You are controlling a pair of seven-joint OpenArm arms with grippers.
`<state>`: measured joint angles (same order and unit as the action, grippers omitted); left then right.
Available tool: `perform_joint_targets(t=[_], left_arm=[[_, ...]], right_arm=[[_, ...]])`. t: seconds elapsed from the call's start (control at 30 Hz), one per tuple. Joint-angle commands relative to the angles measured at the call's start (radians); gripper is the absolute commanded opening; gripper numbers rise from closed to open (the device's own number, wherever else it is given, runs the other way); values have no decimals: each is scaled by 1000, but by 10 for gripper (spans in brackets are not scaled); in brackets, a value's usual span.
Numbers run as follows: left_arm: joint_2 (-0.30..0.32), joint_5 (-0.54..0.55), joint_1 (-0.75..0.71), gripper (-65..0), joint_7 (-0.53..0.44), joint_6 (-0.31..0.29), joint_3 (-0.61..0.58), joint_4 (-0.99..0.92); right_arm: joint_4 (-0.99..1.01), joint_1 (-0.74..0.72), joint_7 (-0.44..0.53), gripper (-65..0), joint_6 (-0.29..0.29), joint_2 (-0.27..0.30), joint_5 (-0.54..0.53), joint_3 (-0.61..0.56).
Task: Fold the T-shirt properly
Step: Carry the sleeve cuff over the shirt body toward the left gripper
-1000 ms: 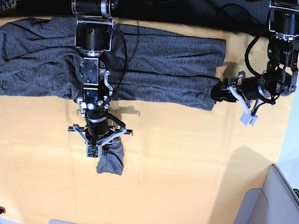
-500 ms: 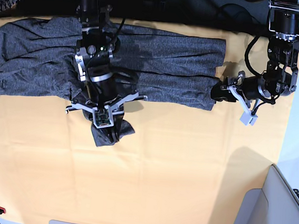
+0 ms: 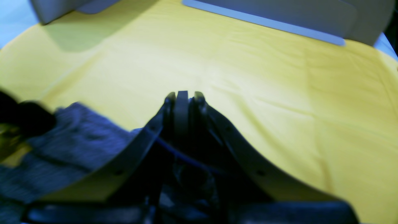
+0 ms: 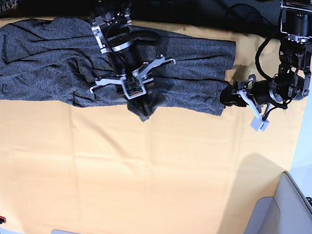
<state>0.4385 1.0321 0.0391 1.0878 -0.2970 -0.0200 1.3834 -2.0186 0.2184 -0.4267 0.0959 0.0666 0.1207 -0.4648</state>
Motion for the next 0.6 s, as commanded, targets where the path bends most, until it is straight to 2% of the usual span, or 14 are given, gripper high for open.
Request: perform_joint_targets(t=[0.0,0.27,0.57], left_arm=[[13,-8,8,-430,7,3,1,9],[13,-8,8,-430,7,3,4,9],[13,-8,8,-430,7,3,2,9]], right_arm=[[-23,-12,32,-633,1,3,-2,-25],[-21,-20,30,-633,1,17,-2,-165],[-14,-10,29,-632,1,19,14,-174]])
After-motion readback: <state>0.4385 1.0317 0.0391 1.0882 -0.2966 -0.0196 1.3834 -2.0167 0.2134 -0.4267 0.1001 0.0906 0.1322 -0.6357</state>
